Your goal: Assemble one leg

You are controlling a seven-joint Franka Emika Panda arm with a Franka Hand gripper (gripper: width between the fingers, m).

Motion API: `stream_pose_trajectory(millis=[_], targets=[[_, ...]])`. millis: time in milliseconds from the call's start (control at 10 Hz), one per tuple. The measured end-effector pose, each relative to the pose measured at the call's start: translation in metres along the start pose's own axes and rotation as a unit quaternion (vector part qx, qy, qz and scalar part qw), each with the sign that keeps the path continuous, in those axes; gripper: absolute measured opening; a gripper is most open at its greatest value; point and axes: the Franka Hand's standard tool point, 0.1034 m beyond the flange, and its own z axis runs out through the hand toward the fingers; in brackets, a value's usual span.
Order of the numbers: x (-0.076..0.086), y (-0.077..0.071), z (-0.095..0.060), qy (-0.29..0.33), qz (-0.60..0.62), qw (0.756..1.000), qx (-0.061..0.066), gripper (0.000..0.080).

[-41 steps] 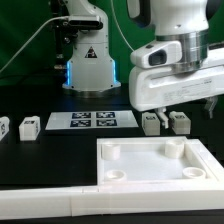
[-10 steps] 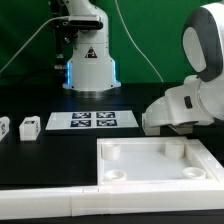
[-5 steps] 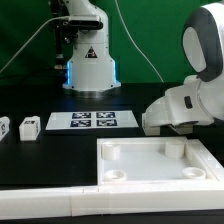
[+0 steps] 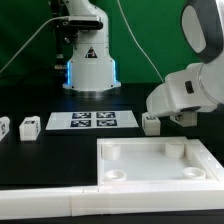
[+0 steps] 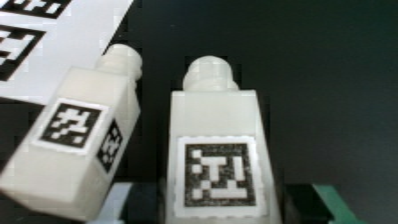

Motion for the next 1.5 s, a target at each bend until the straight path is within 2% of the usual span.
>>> stream_pose_trajectory(millis=[100, 200, 400, 600, 800, 900, 1000, 1100, 1200, 1300, 1500], targets=[[-0.008, 0.006, -0.035, 0.038, 0.0, 0.999, 0.002, 0.0293], [-0.022, 0.01, -0.056, 0.073, 0.0, 0.997, 0.001, 0.0293], [-0.031, 0.018, -0.088, 0.17, 0.0, 0.985, -0.003, 0.0293], [-0.025, 0.015, -0.084, 0.251, -0.001, 0.968, -0.002, 0.0293], [-0.024, 0.015, -0.088, 0.323, -0.002, 0.947, 0.0, 0.0293], [-0.021, 0.015, -0.095, 0.378, -0.004, 0.926, 0.004, 0.0293], [-0.024, 0.027, -0.112, 0.398, -0.021, 0.917, -0.004, 0.0293], [-0.016, 0.038, -0.15, 0.457, -0.021, 0.889, -0.002, 0.0293], [-0.009, 0.043, -0.17, 0.515, -0.03, 0.857, -0.007, 0.0293], [-0.008, 0.042, -0.161, 0.529, -0.03, 0.848, -0.006, 0.0293], [-0.008, 0.042, -0.161, 0.524, -0.03, 0.851, -0.006, 0.0293]])
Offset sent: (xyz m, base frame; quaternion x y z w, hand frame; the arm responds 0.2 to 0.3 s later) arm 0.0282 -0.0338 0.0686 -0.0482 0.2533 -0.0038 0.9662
